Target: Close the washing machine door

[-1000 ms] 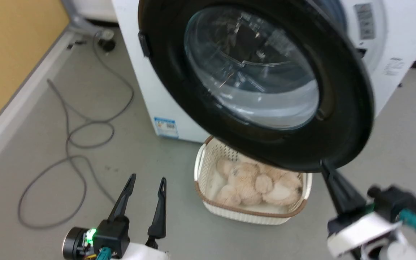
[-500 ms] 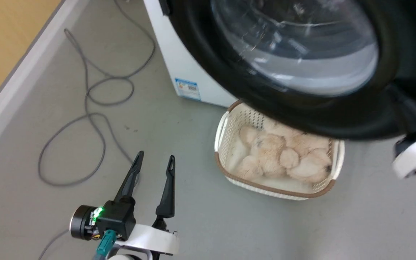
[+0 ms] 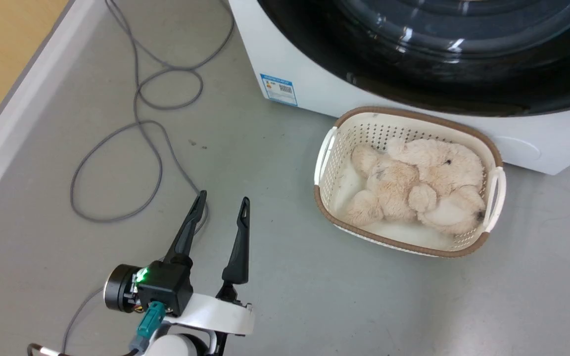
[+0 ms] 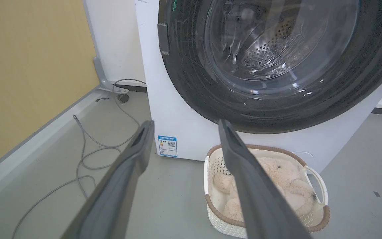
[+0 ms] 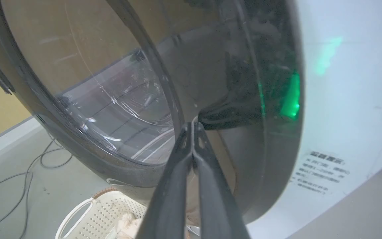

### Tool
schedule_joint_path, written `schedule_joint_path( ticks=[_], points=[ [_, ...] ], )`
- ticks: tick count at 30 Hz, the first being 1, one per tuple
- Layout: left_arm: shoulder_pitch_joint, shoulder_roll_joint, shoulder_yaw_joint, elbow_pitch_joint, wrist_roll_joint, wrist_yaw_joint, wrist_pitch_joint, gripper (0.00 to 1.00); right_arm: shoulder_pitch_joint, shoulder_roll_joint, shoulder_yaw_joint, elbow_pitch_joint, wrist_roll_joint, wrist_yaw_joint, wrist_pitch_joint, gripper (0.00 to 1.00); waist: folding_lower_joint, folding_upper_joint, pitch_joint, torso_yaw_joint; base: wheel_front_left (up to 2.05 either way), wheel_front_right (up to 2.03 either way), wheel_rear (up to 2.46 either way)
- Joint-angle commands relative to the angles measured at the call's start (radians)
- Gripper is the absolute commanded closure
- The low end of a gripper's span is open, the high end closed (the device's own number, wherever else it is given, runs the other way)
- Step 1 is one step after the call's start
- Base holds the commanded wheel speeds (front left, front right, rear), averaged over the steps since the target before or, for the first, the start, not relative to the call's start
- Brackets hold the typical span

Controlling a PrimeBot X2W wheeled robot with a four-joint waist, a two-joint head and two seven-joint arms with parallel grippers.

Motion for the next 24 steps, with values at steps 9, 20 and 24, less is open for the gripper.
schedule_joint_path(
  ticks=[9, 20, 24],
  points=[
    [-0.024, -0.002, -0.012, 0.003, -0.01, 0.009, -0.004, 0.0, -0.125, 0.023, -0.049, 0.154, -0.048, -0.002, -0.034, 1.0, -0.0001, 0.0, 0.006, 0.004, 0.0, 0.0, 0.0],
    [0.001, -0.003, 0.023, 0.031, -0.009, 0.004, -0.004, 0.0, 0.017, 0.075, 0.074, 0.147, -0.004, -0.002, -0.153, 1.0, -0.0001, 0.0, -0.123, -0.072, 0.0, 0.0, 0.0],
    [0.023, -0.003, 0.042, 0.046, -0.01, -0.003, -0.004, 0.0, 0.129, 0.086, 0.108, 0.09, 0.022, -0.002, -0.204, 1.0, -0.0001, 0.0, -0.185, -0.115, 0.0, 0.0, 0.0]
  ],
)
